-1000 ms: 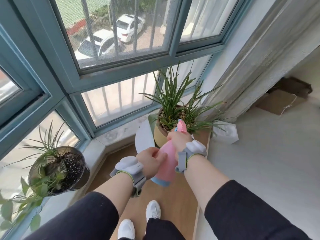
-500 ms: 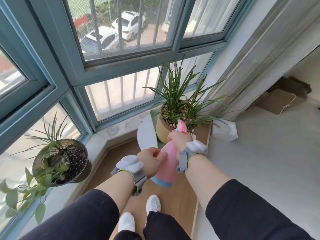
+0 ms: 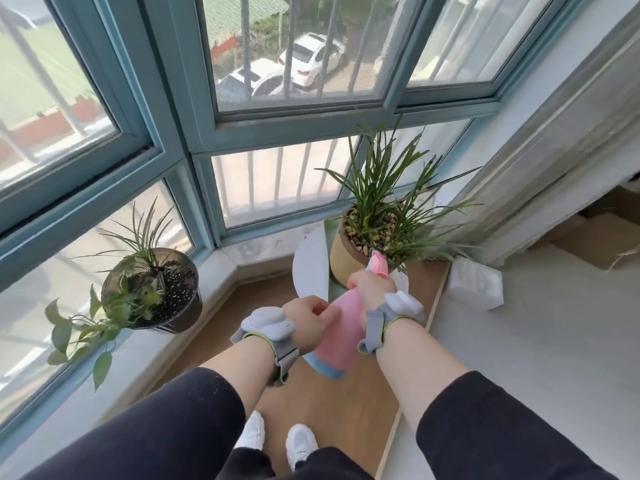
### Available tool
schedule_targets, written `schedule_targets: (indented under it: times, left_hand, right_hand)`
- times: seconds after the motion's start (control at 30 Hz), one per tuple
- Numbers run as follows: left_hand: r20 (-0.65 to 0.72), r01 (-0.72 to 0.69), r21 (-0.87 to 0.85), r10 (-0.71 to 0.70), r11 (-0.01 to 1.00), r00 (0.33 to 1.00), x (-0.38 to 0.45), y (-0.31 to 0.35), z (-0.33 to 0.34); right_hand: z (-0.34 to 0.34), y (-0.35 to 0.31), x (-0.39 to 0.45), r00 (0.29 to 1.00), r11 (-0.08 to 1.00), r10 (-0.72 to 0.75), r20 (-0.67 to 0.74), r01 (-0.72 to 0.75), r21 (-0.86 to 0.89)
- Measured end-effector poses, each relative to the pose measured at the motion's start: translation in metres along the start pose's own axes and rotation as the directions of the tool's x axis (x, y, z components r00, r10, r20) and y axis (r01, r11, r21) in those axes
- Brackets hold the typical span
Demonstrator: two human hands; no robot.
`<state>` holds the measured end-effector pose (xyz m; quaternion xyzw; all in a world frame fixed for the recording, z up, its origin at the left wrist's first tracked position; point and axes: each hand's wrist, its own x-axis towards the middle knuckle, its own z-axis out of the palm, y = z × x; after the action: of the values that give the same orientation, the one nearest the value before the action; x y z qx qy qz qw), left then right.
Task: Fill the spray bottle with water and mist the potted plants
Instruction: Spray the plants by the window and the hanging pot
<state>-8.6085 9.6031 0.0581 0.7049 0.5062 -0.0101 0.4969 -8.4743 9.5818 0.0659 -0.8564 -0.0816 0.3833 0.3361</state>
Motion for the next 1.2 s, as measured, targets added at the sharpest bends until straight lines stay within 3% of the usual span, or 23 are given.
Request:
schedule_targets:
  times: [0.2,0.33,0.43,0.67,1.0,1.2]
  left_hand:
    - [-0.116,0.070,-0.048,-0.075,0.996,0.990,-0.017,-0.001,0.020]
    - [-0.167,0.150,-0.153,-0.176,0.977,0.970,-0.029,-0.014,0.028]
    - [-0.195,0.206,-0.175,-0.239,0.963,0.951,-0.040,-0.031,0.032]
    - [-0.269,0.292,-0.293,-0.372,0.910,0.888,-0.076,-0.084,0.017]
    - [-0.249,0.375,-0.508,-0.549,0.776,0.798,-0.101,-0.183,-0.021]
    - [-0.237,0.432,-0.564,-0.639,0.704,0.732,-0.107,-0.237,-0.041]
  right_hand:
    - [-0.002,0.007,-0.004,0.991,0.990,-0.130,0.038,0.132,-0.048]
    - [0.005,0.008,-0.014,0.947,0.950,-0.310,0.077,0.313,-0.018]
    - [0.019,0.012,-0.025,0.905,0.917,-0.384,0.183,0.397,-0.044]
    - [0.078,0.017,-0.059,0.813,0.883,-0.405,0.418,0.467,-0.053]
    - [0.194,0.018,-0.102,0.723,0.834,-0.377,0.579,0.536,-0.127]
    - [0.263,0.028,-0.119,0.716,0.800,-0.282,0.638,0.543,-0.256]
